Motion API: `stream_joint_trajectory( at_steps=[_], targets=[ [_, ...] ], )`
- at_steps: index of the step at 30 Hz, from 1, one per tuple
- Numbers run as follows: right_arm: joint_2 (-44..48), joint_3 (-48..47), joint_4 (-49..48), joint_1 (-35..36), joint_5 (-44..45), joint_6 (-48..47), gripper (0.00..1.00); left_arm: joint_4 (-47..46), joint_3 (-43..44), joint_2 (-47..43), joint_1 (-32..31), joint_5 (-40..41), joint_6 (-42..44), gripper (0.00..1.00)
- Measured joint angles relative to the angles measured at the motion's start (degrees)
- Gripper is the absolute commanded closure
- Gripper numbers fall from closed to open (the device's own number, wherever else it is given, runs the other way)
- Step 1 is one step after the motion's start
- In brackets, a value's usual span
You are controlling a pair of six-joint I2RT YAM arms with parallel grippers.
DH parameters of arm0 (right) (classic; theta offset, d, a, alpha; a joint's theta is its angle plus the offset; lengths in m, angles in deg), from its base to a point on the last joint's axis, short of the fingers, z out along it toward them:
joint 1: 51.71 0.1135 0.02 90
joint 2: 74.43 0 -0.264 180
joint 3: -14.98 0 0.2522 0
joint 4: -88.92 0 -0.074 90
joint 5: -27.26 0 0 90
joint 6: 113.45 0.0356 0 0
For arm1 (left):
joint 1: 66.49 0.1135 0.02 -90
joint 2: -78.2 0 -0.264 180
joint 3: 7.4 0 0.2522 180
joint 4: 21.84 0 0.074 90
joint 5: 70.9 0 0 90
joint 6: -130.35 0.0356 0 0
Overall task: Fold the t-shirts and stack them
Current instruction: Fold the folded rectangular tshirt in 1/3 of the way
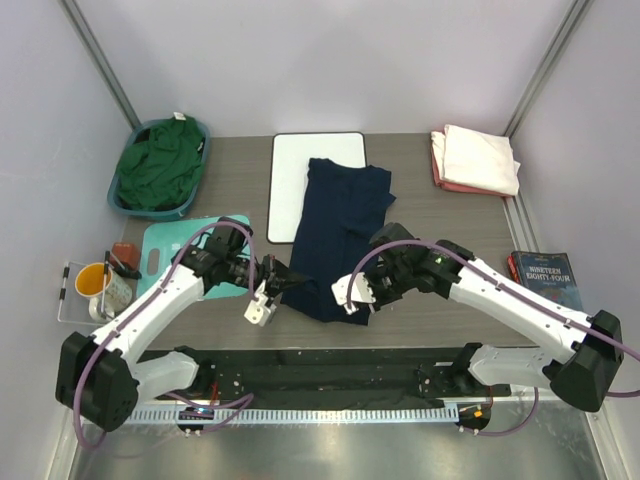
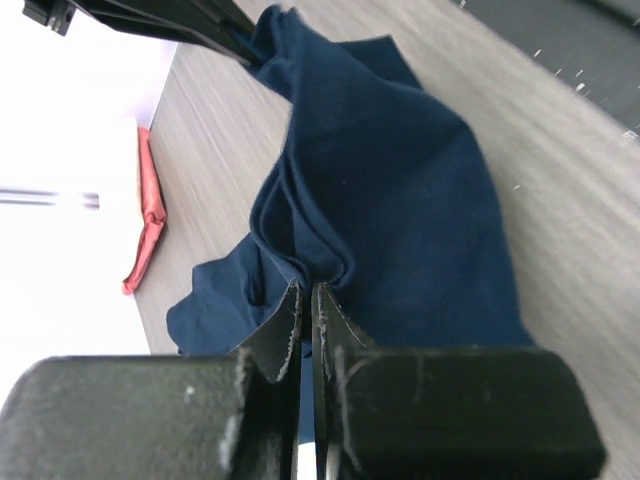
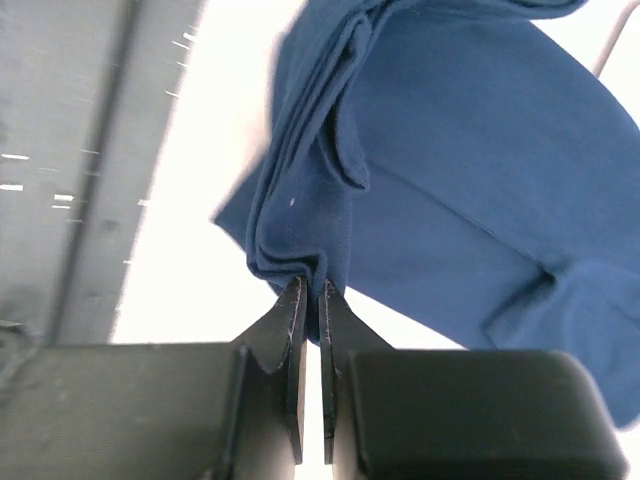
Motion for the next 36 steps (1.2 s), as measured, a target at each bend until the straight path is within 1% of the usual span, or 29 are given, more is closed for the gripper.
stream_joint_trajectory(
  at_steps=[6,11,20,27,28,29,30,31,32,33,36],
  targets=[
    [-0.02,3.21,-7.76,-2.10,5.66,-1.14,0.99,-5.99,0.22,3.80,0.00,1.14,-1.40,1.00],
    [-1.60,3.37,-12.59,-5.05,8.37,-2.71,0.99,-12.33,0.79,7.04,0.26,2.19,-3.23,1.00],
    [-8.09,2.95,-17.73,-10.43,10.38,-5.99,0.99,-24.22,4.85,19.41,3.34,4.74,-4.98,1.00],
    [-13.51,0.70,-21.31,-14.49,10.99,-8.48,0.99,-30.40,9.64,27.76,5.64,5.79,-5.95,1.00],
    [-14.36,0.20,-21.81,-14.91,11.08,-8.74,0.99,-30.77,10.14,28.55,5.79,5.86,-5.92,0.99],
    [-15.06,-0.17,-22.27,-15.19,11.17,-8.92,0.99,-31.10,10.47,29.07,5.99,5.90,-5.90,0.96],
    [-16.00,-0.79,-22.69,-15.54,11.17,-9.07,0.97,-31.30,10.84,29.64,6.12,5.90,-5.81,0.82],
    [-17.25,-1.55,-23.21,-15.96,11.15,-9.18,0.90,-31.54,11.17,30.25,6.34,5.88,-5.68,0.75],
    [-18.08,-2.03,-23.61,-16.17,11.19,-9.29,0.82,-31.93,11.43,30.77,6.49,5.88,-5.29,0.73],
    [-19.04,-2.54,-24.13,-16.31,11.30,-9.35,0.67,-32.06,11.74,31.36,6.67,5.84,-4.94,0.74],
    [-21.46,-2.99,-26.69,-16.57,12.74,-9.18,0.48,-33.00,12.17,32.96,6.93,5.88,-4.42,0.70]
  ],
)
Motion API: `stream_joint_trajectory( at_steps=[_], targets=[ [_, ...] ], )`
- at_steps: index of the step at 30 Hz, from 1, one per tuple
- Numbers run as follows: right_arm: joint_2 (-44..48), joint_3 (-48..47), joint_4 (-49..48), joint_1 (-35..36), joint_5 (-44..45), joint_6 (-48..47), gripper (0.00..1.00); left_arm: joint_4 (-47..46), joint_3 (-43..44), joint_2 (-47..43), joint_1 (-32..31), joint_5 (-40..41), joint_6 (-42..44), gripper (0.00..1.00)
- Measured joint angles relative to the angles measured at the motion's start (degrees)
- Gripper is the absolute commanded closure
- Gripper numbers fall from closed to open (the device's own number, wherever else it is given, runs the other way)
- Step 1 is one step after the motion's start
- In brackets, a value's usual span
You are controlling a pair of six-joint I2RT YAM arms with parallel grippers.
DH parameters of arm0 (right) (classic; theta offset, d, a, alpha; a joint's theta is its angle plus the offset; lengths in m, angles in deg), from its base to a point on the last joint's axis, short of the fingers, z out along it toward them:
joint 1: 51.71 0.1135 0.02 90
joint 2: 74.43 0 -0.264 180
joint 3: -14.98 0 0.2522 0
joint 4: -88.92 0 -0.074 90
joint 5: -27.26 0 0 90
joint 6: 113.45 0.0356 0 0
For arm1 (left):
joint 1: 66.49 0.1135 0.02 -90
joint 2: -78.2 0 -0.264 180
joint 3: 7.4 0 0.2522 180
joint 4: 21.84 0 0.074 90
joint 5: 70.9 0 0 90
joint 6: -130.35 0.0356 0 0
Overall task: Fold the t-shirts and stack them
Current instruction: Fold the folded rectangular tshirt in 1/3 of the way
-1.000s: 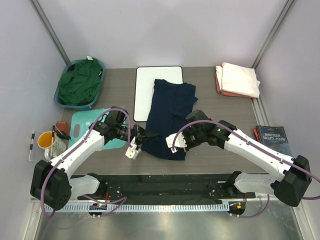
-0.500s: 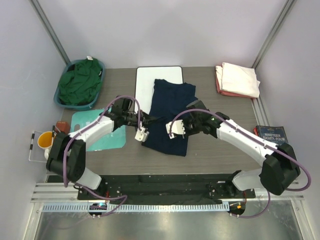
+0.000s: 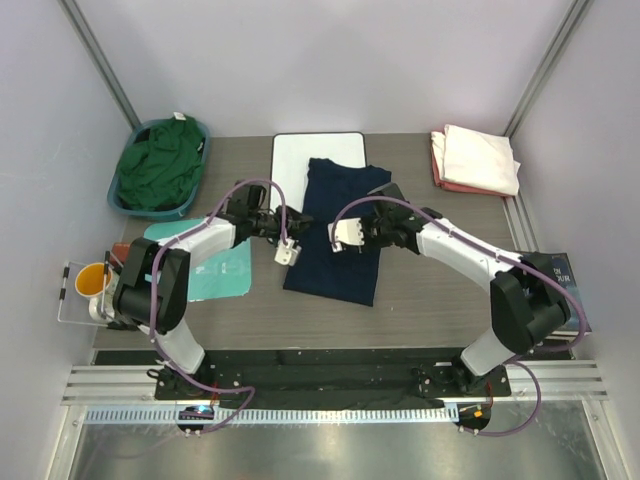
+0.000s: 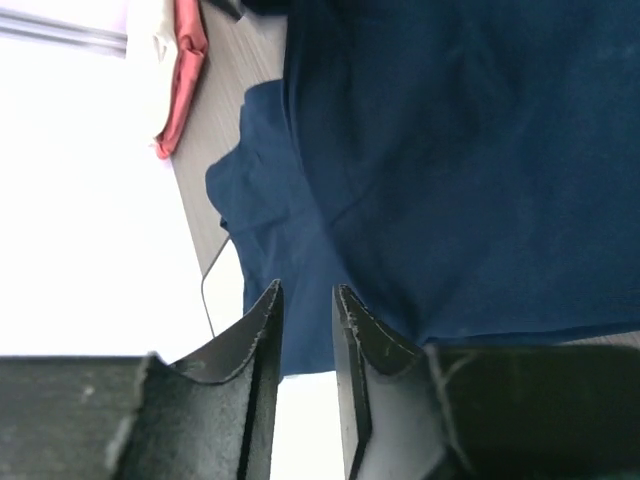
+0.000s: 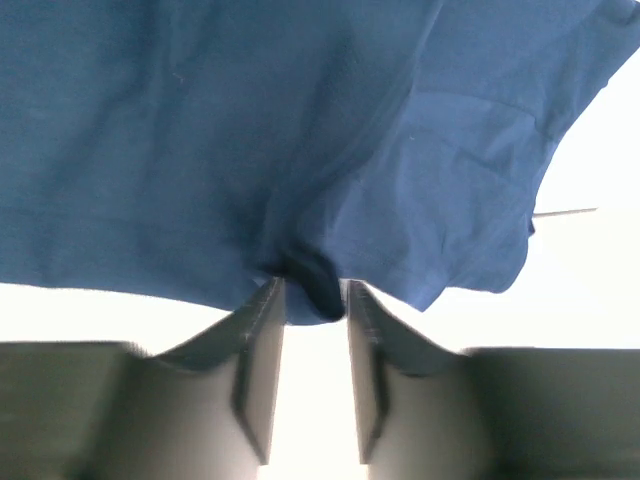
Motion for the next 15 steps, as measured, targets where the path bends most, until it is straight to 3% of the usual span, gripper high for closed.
stream_joint_trajectory(
  at_steps=[4,8,11,13,15],
  targets=[
    [-1.49,1.57,-8.02,0.00,4.35,0.92,0.42,-6.19,-1.16,1.11,0.20,0.98,-2.43,0.53],
    [-1.36,5.22,-16.65,0.52,9.35,1.97,0.38,-25.00,-7.15,1.38,0.22,3.58,-11.34,0.51],
    [-0.76,5.88,-17.40,0.81,9.31,3.13,0.38,-33.75,-10.14,1.42,0.44,5.22,-16.92,0.54],
    [0.66,5.09,-14.27,1.14,7.02,3.96,0.39,-34.01,-10.62,-0.07,0.85,5.62,-18.49,0.57],
    [2.69,3.56,-8.74,1.79,3.50,4.44,0.39,-28.50,-10.49,-3.89,1.49,4.79,-16.37,0.58]
  ],
)
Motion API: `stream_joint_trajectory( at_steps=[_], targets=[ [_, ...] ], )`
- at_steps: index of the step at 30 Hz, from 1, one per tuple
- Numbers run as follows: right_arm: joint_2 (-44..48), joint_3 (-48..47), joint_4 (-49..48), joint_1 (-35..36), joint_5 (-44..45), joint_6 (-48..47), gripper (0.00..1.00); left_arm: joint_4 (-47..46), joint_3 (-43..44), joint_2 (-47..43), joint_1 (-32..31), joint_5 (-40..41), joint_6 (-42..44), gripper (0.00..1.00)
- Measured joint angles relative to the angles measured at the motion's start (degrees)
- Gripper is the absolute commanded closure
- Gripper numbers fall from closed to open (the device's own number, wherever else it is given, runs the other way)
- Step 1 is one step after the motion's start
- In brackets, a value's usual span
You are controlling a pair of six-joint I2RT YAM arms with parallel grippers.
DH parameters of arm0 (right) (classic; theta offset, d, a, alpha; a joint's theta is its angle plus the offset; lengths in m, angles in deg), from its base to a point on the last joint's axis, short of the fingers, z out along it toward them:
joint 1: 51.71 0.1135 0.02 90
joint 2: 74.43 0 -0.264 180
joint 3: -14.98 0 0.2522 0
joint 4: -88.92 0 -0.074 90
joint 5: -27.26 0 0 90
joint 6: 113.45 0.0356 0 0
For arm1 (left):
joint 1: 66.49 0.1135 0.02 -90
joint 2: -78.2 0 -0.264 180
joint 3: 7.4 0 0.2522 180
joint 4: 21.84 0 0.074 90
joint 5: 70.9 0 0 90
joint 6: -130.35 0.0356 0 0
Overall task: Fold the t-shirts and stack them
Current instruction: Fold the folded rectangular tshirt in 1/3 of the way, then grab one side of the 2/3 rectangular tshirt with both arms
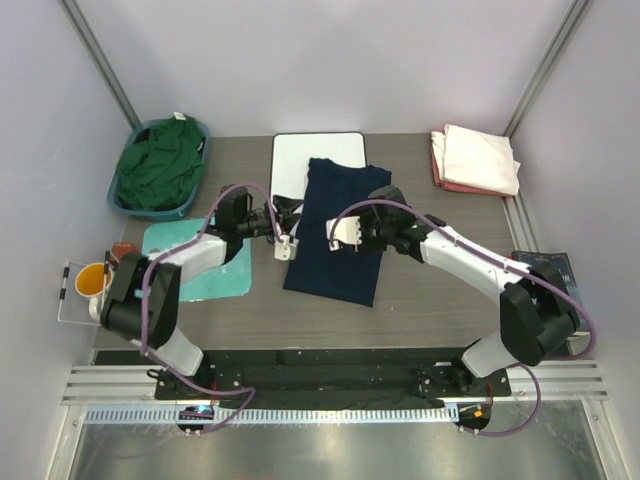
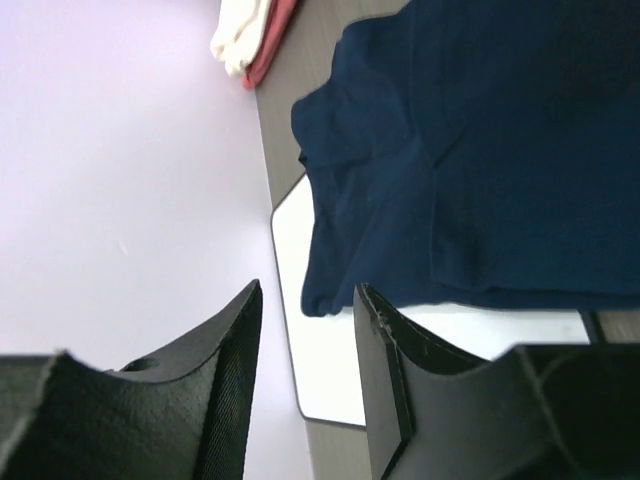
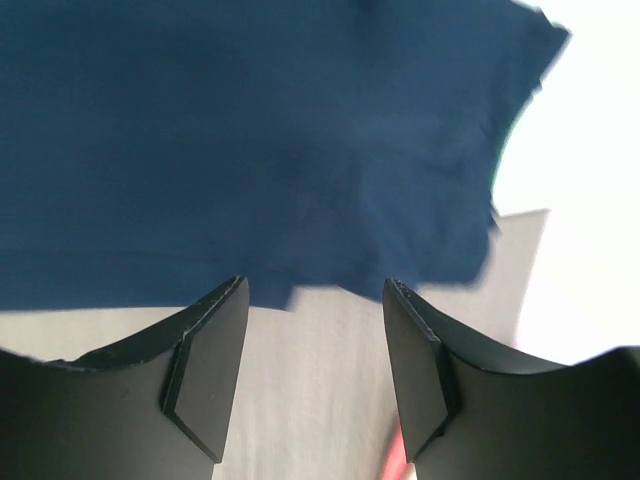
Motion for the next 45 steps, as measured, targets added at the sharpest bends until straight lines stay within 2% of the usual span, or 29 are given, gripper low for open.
stream_joint_trajectory(
  at_steps=[3,5,7,10,15,24,38,45],
  targets=[
    [3.02,-1.57,8.33,1.31,-6.08,0.28,0.39,16.24,1.03,-8.02,0.83,-2.54,8.44,0.60],
    [5.51,-1.11,14.01,3.10,-9.86,0.70,0.39,30.29,2.36,-12.79,1.31,-4.72,15.54,0.60],
    [7.41,0.81,16.48,5.20,-12.31,1.31,0.39,41.29,2.91,-14.10,1.36,-5.97,19.30,0.60],
    [9.44,6.47,17.70,8.76,-14.34,3.04,0.39,56.15,2.01,-11.41,1.33,-6.62,22.77,0.60],
    [8.76,12.00,17.46,11.28,-14.80,6.95,0.40,67.06,-0.26,-5.53,1.25,-6.80,25.09,0.60],
    [8.72,17.16,9.92,11.98,-12.41,10.64,0.40,68.22,-0.28,-3.21,0.52,-7.21,25.90,0.62],
    [8.72,19.63,5.16,12.07,-10.05,12.07,0.39,55.43,-1.29,2.67,0.20,-6.10,25.92,0.62],
    [7.87,20.35,4.11,11.52,-9.64,11.80,0.40,53.18,-0.83,4.15,0.11,-6.16,25.90,0.63]
  ],
)
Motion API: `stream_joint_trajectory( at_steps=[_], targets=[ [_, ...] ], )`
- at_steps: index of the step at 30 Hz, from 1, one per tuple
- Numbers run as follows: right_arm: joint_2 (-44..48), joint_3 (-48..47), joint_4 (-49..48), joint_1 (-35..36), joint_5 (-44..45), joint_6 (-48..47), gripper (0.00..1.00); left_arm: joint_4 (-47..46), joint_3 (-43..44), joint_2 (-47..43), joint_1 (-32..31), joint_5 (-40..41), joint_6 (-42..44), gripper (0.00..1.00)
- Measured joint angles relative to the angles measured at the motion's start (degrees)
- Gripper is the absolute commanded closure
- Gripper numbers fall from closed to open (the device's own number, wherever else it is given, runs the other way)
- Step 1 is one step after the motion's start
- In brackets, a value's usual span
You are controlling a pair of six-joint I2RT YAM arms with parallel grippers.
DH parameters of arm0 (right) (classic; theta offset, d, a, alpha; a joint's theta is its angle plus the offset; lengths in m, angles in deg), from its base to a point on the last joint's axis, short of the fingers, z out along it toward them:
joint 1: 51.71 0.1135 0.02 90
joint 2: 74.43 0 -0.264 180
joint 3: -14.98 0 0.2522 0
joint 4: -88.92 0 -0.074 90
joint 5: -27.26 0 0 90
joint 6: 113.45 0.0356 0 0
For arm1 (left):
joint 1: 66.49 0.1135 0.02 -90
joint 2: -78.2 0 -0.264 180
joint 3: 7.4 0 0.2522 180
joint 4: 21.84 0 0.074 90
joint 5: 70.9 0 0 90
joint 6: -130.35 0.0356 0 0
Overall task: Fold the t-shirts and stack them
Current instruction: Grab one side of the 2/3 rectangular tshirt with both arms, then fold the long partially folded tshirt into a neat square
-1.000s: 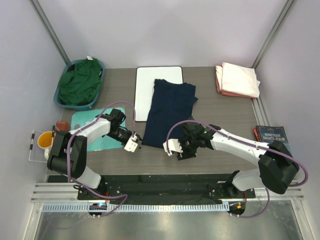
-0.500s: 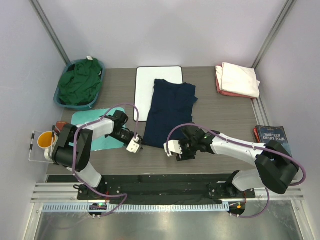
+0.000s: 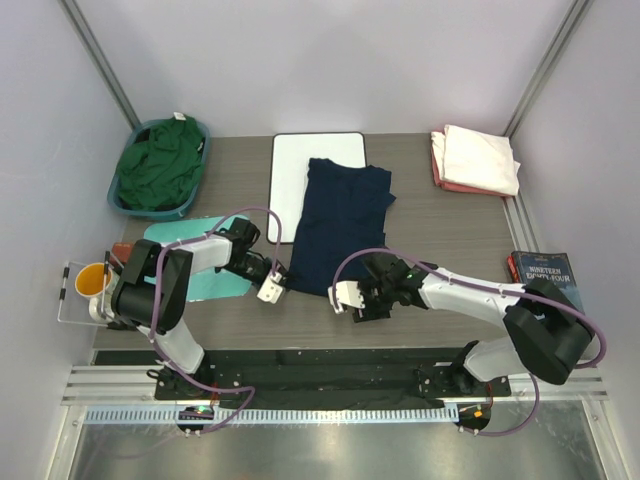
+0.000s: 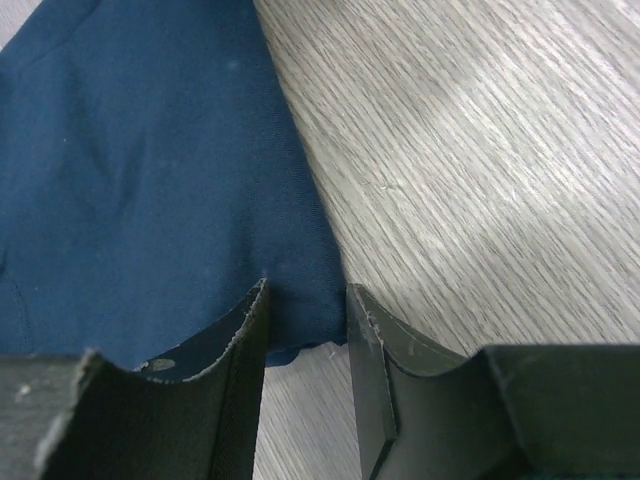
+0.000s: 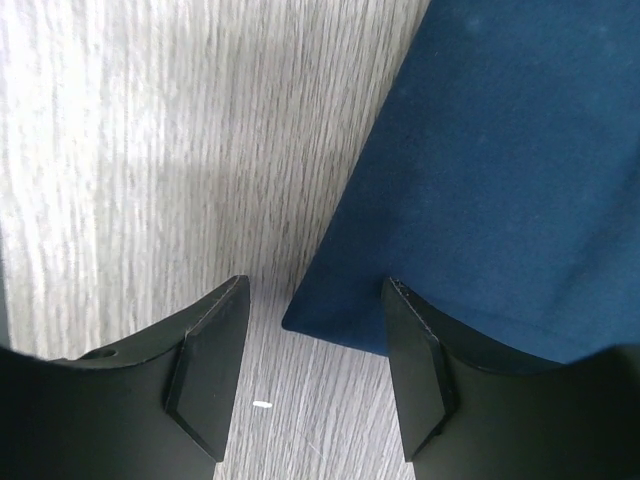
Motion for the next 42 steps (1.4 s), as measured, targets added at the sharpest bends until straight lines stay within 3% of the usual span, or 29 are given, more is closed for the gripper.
stream_joint_trajectory(
  at_steps=[4,6,10,12,17,20,31,42],
  targets=[
    [-1.44,0.07,-1.49,-0.81,-0.15,-0.39,0.45,-0.39,0.07,0.31,0.00,0.02,0.02,0.72],
    [-2.08,-0.04,-2.60,-1.27,-0.44,-0.48,0.52,-0.55,0.07,0.46,0.00,0.15,0.04,0.96],
    [-3.32,-0.15,-4.35,-1.64,-0.52,-1.09,0.90,-1.33,-0.42,0.66,-0.24,0.96,0.87,1.00],
    [-3.65,-0.15,-4.96,-1.68,-0.20,-1.20,0.99,-1.36,-0.52,0.52,-0.31,0.98,1.07,1.00],
    [-3.67,-0.59,-4.37,-1.73,-0.07,-2.14,0.99,-0.42,-1.20,-0.87,-0.61,1.64,1.03,1.00],
    [-3.69,-3.26,0.68,-1.90,-1.38,-2.78,0.99,4.00,-1.09,-2.95,-0.76,1.64,1.01,1.00],
    [-3.04,-27.56,32.74,-2.32,-16.61,-8.76,0.99,36.13,6.51,-19.39,-0.87,-4.76,0.98,1.00],
    [0.33,-38.07,52.94,-0.20,-25.73,-12.94,0.99,43.52,5.33,-36.85,-1.55,-10.78,0.98,1.00]
  ],
)
